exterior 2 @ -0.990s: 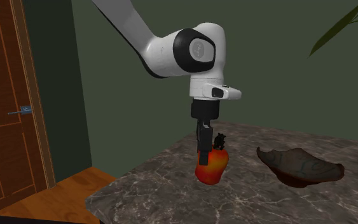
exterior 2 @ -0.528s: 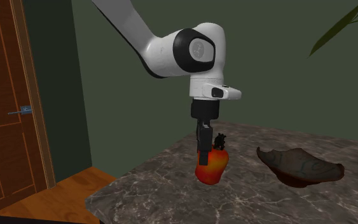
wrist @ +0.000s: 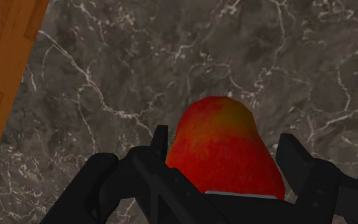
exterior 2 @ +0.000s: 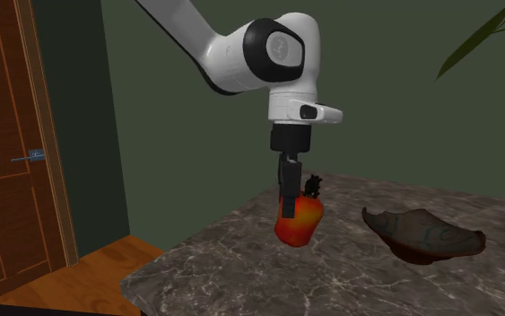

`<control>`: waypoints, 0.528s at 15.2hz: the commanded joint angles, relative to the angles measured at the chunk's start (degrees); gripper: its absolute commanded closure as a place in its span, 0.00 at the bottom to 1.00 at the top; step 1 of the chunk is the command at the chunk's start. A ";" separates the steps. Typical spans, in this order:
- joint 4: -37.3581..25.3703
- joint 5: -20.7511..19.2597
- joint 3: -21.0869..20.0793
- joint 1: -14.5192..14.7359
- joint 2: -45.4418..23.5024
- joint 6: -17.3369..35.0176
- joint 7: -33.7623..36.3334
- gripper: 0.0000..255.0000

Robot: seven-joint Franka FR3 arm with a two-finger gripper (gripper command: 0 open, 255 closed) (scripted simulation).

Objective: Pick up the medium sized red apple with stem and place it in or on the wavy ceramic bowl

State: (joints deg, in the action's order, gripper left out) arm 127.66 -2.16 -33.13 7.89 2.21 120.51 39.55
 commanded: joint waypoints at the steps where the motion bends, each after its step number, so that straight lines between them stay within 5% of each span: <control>1: -0.57 0.82 0.12 -0.02 1.29 -1.64 -0.69 1.00; 8: -3.76 2.31 0.55 -0.04 3.87 -6.98 -2.07 1.00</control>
State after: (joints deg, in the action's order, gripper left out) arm 124.33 -0.19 -32.73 7.88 5.48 114.49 37.84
